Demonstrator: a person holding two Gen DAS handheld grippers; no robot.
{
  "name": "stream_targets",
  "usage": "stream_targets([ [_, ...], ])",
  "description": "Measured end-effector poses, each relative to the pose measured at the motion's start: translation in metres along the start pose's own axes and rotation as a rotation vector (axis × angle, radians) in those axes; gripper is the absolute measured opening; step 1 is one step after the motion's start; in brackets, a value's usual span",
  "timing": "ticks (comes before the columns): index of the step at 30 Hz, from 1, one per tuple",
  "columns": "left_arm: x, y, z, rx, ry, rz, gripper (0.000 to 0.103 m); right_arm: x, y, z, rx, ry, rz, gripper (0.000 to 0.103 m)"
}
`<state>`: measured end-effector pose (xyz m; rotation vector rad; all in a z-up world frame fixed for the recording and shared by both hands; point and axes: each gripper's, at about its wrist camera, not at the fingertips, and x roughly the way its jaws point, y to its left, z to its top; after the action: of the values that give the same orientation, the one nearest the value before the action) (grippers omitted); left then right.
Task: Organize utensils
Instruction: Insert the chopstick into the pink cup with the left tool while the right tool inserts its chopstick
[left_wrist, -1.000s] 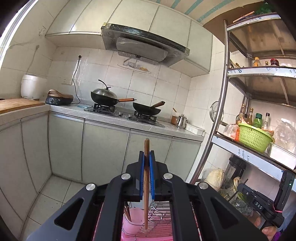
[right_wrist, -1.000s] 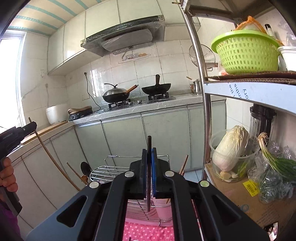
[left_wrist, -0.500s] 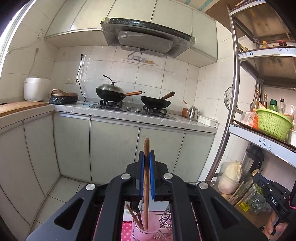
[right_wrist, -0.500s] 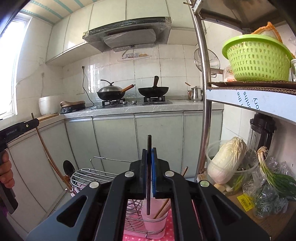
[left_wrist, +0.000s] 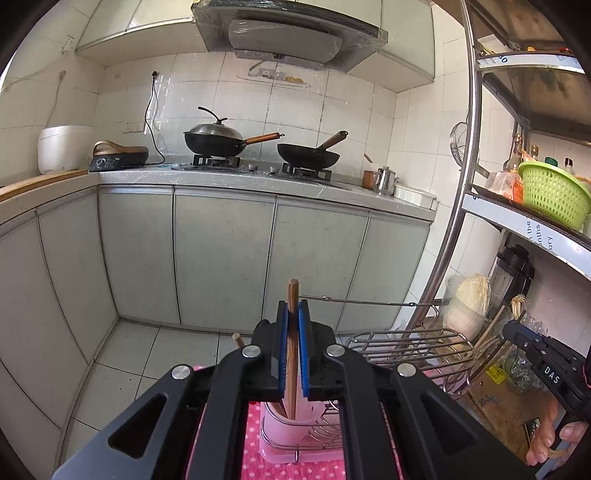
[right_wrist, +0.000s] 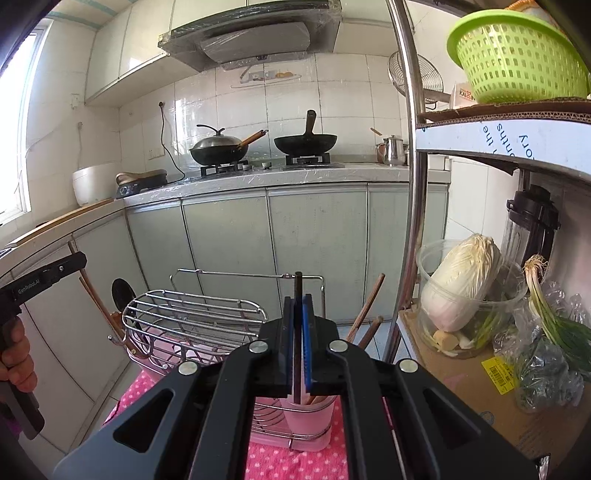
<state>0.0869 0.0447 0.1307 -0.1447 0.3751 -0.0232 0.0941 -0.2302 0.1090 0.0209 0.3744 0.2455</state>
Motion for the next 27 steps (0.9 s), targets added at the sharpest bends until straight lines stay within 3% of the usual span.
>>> stream_targets([
  [15,0.018,0.013,-0.025,-0.039,0.089,0.002,0.005,0.019,0.003,-0.023,-0.005,0.094,0.0,0.005],
  [27,0.016,0.016,-0.024,-0.034,0.085,0.007,0.009,0.028,0.003,-0.031,0.002,0.145,0.006,0.005],
])
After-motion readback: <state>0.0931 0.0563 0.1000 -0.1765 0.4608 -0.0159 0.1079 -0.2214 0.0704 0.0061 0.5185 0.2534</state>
